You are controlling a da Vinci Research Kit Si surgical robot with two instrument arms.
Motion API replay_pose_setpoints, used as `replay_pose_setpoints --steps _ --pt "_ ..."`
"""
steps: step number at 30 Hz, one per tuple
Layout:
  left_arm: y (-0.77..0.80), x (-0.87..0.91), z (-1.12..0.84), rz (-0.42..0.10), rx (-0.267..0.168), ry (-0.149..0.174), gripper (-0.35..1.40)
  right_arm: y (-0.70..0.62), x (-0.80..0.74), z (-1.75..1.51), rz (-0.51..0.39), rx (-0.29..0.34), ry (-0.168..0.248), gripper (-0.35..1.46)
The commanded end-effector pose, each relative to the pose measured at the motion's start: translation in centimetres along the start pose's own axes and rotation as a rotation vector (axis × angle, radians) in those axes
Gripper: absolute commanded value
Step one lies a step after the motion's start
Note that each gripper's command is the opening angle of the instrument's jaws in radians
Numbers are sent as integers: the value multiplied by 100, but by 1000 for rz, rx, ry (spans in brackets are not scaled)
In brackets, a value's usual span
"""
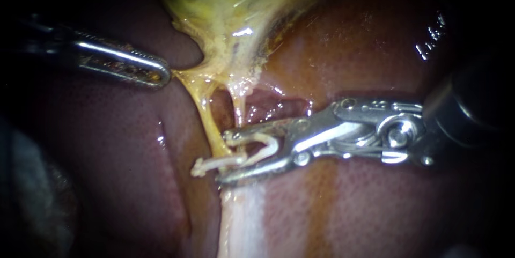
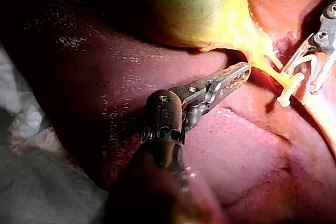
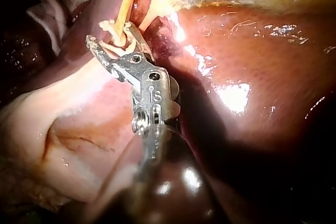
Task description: Clipping second clip left tube
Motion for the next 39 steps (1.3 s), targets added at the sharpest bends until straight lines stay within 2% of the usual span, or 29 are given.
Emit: replay_pose_setpoints --steps 1,5,9,18,23,27,30,34,39 --pt "0 0 1 0 0 0 -35 2 -1 2 -2 -1 0 46" --pt "0 0 2 0 0 0 -35 12 -4 12 1 -9 1 47" --pt "0 0 3 0 -2 -1 -35 20 1 27 8 -17 4 49" --pt "0 1 4 -1 -1 -1 -35 10 12 47 25 2 37 50" --pt "0 1 4 -1 -1 -1 -35 -4 16 48 22 52 60 50" --pt "0 0 3 0 -2 -1 -35 -24 25 46 17 106 69 50" --pt "0 0 3 0 -2 -1 -35 -42 34 46 9 147 61 48" --pt "0 0 3 0 -2 -1 -35 -58 41 47 0 187 39 45" --pt "0 0 3 0 -2 -1 -35 -63 47 45 -7 213 25 39"
